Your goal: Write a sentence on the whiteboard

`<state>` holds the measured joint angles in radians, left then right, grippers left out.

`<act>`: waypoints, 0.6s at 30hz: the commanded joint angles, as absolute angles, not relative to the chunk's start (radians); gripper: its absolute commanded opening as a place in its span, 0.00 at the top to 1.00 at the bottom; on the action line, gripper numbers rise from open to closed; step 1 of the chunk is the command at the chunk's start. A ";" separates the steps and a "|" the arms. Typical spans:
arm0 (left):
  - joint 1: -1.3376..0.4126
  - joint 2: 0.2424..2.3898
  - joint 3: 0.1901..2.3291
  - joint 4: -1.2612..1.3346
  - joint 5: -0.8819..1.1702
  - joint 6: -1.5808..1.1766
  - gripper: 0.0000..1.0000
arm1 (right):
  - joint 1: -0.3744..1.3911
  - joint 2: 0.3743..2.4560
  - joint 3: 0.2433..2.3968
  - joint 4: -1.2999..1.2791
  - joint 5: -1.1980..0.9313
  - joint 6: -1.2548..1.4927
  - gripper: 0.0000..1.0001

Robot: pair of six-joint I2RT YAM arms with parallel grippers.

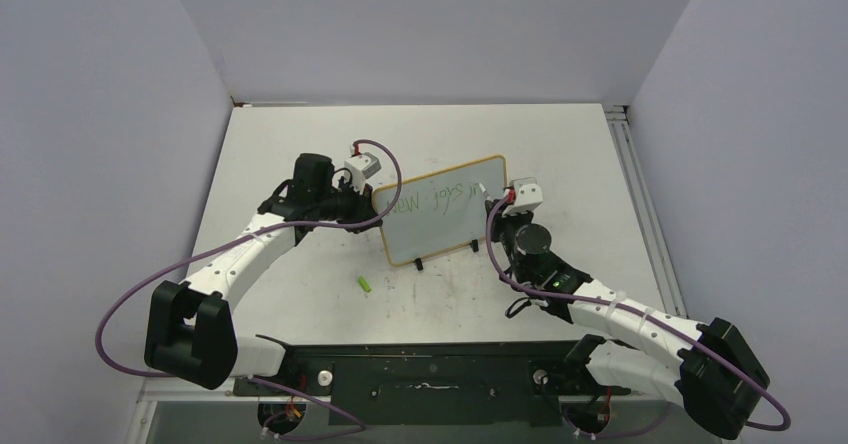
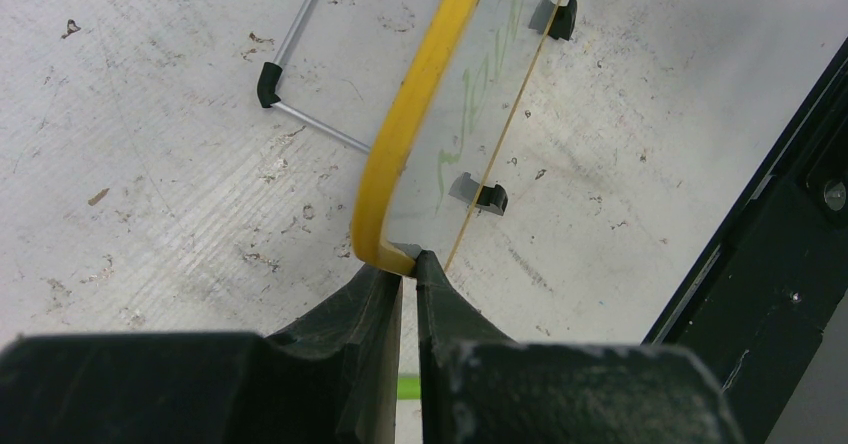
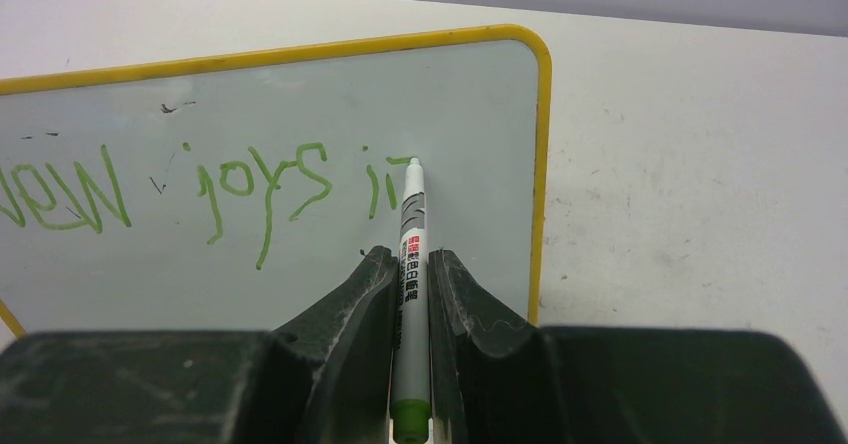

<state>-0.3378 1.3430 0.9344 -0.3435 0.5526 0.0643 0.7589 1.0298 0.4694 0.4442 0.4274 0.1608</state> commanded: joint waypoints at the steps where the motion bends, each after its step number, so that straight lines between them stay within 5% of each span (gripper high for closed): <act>1: -0.353 1.360 0.959 -0.367 0.543 0.090 1.00 | 0.751 1.025 0.460 0.425 0.428 0.191 0.95; 18: -0.353 1.357 0.959 -0.367 0.545 0.090 1.00 | 0.758 1.013 0.429 0.398 0.430 0.230 0.95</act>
